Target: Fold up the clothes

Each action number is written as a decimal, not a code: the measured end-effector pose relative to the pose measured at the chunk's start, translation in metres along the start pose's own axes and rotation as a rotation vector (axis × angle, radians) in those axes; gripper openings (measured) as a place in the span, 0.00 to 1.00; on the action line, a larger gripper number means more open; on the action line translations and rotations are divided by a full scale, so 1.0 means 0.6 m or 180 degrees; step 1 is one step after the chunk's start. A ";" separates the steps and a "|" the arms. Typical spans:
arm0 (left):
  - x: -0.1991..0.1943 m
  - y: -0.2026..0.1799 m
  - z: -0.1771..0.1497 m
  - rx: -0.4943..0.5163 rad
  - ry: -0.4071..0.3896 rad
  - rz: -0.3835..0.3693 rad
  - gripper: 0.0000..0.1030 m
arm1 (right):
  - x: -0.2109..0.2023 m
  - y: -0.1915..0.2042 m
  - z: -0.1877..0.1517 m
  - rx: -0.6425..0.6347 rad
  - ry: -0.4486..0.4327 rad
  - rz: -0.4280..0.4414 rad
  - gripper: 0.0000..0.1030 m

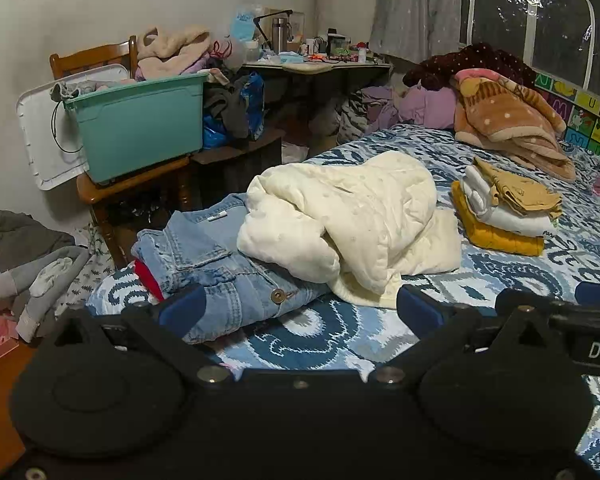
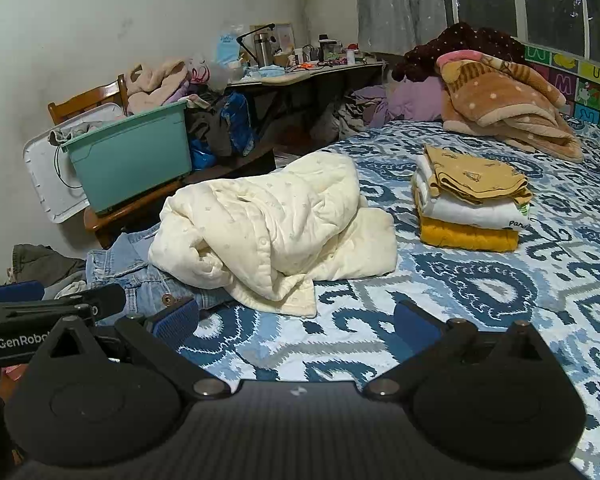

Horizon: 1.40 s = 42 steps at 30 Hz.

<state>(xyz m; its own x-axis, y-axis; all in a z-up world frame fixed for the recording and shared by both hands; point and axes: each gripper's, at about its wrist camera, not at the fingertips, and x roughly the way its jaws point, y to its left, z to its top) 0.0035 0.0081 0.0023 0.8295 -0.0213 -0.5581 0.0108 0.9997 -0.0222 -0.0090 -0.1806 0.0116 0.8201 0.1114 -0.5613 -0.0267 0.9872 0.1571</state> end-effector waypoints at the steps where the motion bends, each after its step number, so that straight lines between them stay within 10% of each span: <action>1: 0.000 0.000 0.000 0.0000 0.0001 0.0001 1.00 | 0.000 0.000 0.000 0.0001 0.0001 0.0000 1.00; 42: 0.062 0.009 0.008 -0.0048 0.0090 -0.0125 1.00 | 0.052 -0.024 -0.004 0.0169 0.0174 0.0010 1.00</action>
<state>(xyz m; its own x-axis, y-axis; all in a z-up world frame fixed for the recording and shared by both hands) 0.0372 0.0128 -0.0147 0.8126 -0.0612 -0.5796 0.0345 0.9978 -0.0570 0.0154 -0.1910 -0.0102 0.7875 0.1221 -0.6041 0.0023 0.9796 0.2009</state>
